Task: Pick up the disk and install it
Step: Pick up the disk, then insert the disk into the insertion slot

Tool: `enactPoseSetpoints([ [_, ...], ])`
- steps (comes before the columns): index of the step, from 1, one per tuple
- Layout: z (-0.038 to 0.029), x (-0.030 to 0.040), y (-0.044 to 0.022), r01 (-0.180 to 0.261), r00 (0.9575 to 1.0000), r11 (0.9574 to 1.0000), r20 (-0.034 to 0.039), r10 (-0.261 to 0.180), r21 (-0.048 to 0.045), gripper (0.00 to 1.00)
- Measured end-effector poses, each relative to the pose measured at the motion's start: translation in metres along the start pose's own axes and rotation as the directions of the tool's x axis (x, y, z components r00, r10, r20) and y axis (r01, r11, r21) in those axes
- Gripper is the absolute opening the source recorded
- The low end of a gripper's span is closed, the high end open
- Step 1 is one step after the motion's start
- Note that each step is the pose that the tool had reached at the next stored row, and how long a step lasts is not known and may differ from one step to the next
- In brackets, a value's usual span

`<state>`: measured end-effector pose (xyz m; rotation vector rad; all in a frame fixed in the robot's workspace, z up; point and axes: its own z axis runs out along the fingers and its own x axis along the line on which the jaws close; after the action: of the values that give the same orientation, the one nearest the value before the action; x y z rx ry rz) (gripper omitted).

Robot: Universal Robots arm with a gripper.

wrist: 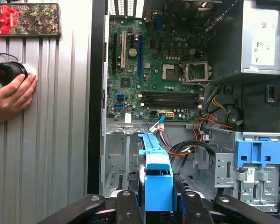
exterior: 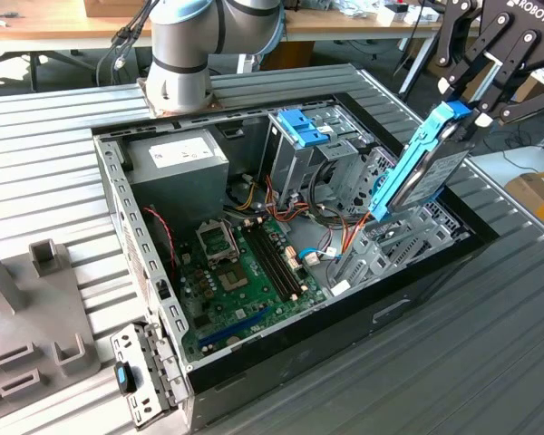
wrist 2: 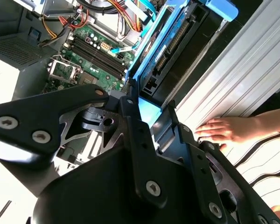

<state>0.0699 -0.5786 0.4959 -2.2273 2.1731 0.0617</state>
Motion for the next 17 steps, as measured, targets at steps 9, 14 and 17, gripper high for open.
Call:
enactPoseSetpoints([
  [9, 0.0026, 0.0004, -0.0001, -0.006, 0.9999, 1.0, -0.0144, 0.006, 0.0001, 0.36],
  [14, 0.0056, 0.0006, -0.0001, -0.005, 0.9999, 1.0, -0.0142, 0.005, 0.0, 0.36],
  [17, 0.0065, 0.0006, -0.0003, -0.002, 0.9999, 1.0, -0.0144, 0.002, -0.0001, 0.36],
])
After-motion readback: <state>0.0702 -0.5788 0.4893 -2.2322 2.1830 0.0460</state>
